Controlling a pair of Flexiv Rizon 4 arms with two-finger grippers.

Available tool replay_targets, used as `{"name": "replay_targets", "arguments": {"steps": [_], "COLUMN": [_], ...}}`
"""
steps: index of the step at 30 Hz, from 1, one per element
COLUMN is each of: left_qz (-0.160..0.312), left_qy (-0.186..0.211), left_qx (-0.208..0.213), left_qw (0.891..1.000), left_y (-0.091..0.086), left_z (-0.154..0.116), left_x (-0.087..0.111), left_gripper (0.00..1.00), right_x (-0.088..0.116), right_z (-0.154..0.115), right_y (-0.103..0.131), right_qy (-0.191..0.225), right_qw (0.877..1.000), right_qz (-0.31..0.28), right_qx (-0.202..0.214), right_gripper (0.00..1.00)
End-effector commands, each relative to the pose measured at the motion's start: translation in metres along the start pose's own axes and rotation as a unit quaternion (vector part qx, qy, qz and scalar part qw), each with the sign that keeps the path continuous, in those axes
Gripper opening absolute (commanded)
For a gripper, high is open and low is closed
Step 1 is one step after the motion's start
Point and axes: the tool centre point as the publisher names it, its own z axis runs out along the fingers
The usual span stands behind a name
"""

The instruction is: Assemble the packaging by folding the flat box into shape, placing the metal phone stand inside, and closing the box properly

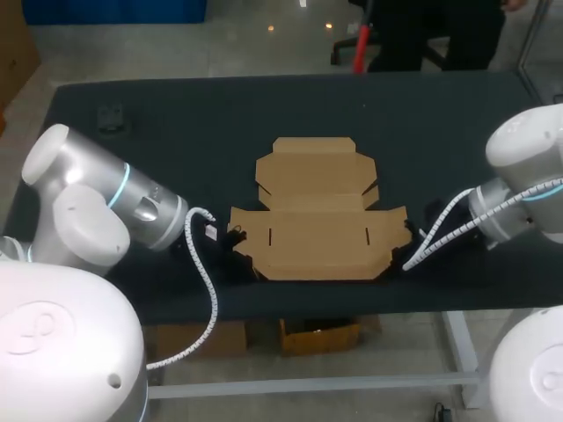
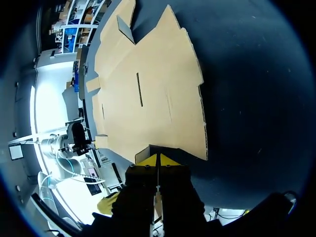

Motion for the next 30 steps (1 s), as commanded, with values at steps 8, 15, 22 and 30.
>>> {"name": "replay_targets", "arguments": {"steps": [8, 15, 22, 30], "left_qz": [0.004, 0.007, 0.009, 0.013], "left_qy": [-0.046, -0.067, -0.082, -0.109], "left_qx": [-0.001, 0.002, 0.004, 0.007], "left_qw": [0.999, 0.998, 0.997, 0.994], "left_y": [0.002, 0.002, 0.002, 0.003], "left_z": [0.002, 0.002, 0.002, 0.004], "left_x": [0.013, 0.017, 0.019, 0.022], "left_gripper": [0.00, 0.00, 0.00, 0.00], "right_x": [0.007, 0.009, 0.012, 0.017], "right_z": [0.001, 0.000, 0.002, 0.001], "right_y": [-0.002, -0.002, -0.002, -0.004], "right_qy": [-0.016, -0.026, -0.033, -0.052], "right_qw": [1.000, 1.000, 0.999, 0.999], "right_qz": [0.002, 0.005, 0.003, 0.006], "right_qx": [-0.003, -0.006, -0.006, -0.010], "right_gripper": [0.00, 0.00, 0.00, 0.00]}}
